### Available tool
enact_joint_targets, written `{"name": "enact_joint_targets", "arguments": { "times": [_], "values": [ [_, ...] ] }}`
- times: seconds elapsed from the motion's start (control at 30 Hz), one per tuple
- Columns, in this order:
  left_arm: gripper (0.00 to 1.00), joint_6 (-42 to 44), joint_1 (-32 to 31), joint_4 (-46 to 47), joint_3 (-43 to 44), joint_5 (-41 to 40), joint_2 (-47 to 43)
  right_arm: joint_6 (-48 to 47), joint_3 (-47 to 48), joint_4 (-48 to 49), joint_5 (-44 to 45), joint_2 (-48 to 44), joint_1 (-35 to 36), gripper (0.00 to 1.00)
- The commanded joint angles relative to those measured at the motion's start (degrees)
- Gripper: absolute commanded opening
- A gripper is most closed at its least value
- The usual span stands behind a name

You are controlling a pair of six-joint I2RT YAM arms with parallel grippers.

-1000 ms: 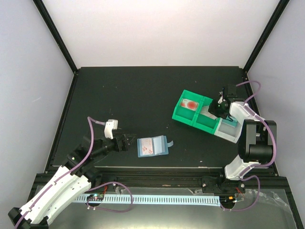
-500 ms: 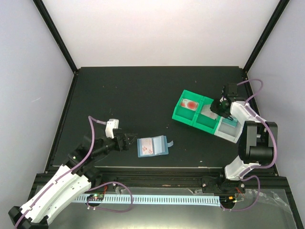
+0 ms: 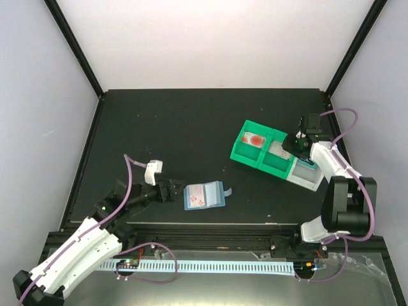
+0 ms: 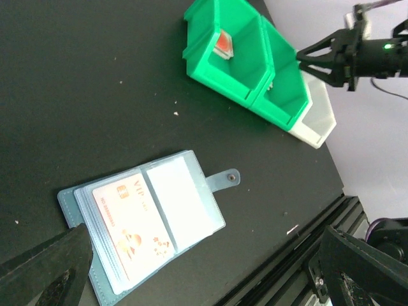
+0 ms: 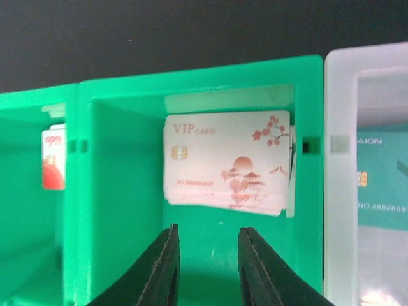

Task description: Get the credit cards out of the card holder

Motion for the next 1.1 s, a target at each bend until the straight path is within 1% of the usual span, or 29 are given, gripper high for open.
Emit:
{"name": "enact_joint_targets", "arguments": {
  "times": [0.0, 0.2, 0.3, 0.4, 0.57, 0.7, 0.83, 1.07],
  "values": [
    [0.99, -0.45, 0.37, 2.26, -0.5, 2.61, 2.86, 0.74, -2.99, 0.43, -2.47, -6.45, 1.14, 0.29],
    [0.99, -2.04, 0.36, 8.41, -3.05, 8.19, 7.39, -0.78, -7.05, -0.7, -8.05, -13.33, 2.22, 0.32],
    [0.99, -2.88, 0.37, 10.38, -3.78, 9.72, 9.66, -0.87, -8.7, -1.28, -10.16, -16.41, 4.39, 0.32],
    [0.99, -2.98, 0.34, 11.86, -4.36, 10.44, 10.82, -1.11, -11.72, 1.48, -13.77, -20.84, 7.37, 0.37],
    [0.99, -4.12, 0.34, 14.2, -5.36, 11.47, 11.2, 0.24, -15.03, 3.06, -14.77, -26.37, 12.15, 0.38],
    [0.99, -5.94, 0.33, 18.08, -6.28, 12.68, 12.79, 2.96, -17.77, 5.5, -15.19, -28.72, 18.5, 0.38],
    [0.99, -6.15, 0.32, 17.89, -6.23, 10.15, 13.56, 8.05, -19.67, 8.28, -13.51, -27.99, 26.51, 0.38],
    [0.99, -5.38, 0.33, 17.02, -7.43, 7.5, 12.61, 15.51, -22.39, 19.6, -11.33, -24.06, 40.78, 0.37]
  ]
}}
